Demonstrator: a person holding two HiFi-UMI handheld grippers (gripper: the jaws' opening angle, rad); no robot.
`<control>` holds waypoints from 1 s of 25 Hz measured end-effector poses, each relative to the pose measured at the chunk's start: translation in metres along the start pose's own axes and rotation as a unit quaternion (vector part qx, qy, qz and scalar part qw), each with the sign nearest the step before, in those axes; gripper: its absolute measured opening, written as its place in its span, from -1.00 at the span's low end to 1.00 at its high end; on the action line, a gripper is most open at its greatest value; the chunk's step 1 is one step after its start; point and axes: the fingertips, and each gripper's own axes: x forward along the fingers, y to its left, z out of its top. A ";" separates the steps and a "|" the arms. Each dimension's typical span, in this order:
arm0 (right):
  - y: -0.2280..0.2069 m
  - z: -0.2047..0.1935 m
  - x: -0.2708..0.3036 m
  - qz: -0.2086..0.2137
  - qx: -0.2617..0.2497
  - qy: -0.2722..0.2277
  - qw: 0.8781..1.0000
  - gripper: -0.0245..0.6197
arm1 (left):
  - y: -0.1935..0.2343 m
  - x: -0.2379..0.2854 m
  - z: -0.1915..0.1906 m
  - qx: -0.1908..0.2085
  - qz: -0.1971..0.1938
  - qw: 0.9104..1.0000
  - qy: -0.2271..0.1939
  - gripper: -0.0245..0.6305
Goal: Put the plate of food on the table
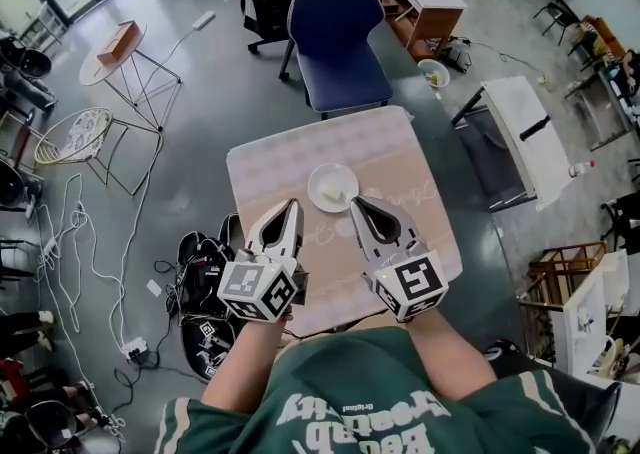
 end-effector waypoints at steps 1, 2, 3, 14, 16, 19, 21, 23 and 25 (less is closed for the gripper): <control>0.002 0.003 -0.003 0.000 -0.001 -0.002 1.000 -0.88 | -0.008 -0.004 0.007 0.035 -0.007 0.999 -0.004 -0.90; 0.004 0.006 -0.007 0.000 -0.003 -0.004 1.000 -0.88 | -0.016 -0.008 0.014 0.070 -0.014 0.997 -0.008 -0.90; 0.006 0.008 -0.010 -0.001 -0.003 -0.006 1.000 -0.88 | -0.023 -0.012 0.019 0.104 -0.021 0.994 -0.011 -0.90; 0.020 0.029 -0.047 0.024 -0.036 -0.021 0.999 -0.88 | -0.072 -0.038 0.033 0.320 -0.048 0.946 -0.023 -0.90; 0.021 0.030 -0.052 0.024 -0.050 -0.022 0.998 -0.88 | -0.077 -0.036 0.033 0.333 -0.050 0.941 -0.025 -0.90; 0.022 0.027 -0.054 0.025 -0.051 -0.020 0.998 -0.88 | -0.085 -0.033 0.034 0.339 -0.061 0.938 -0.032 -0.90; 0.023 0.028 -0.052 0.028 -0.048 -0.021 0.998 -0.88 | -0.088 -0.031 0.035 0.341 -0.066 0.937 -0.031 -0.90; 0.023 0.029 -0.051 0.030 -0.049 -0.022 0.998 -0.88 | -0.089 -0.030 0.033 0.344 -0.069 0.936 -0.027 -0.90; 0.022 0.029 -0.051 0.028 -0.049 -0.022 0.998 -0.88 | -0.090 -0.030 0.031 0.347 -0.072 0.935 -0.024 -0.90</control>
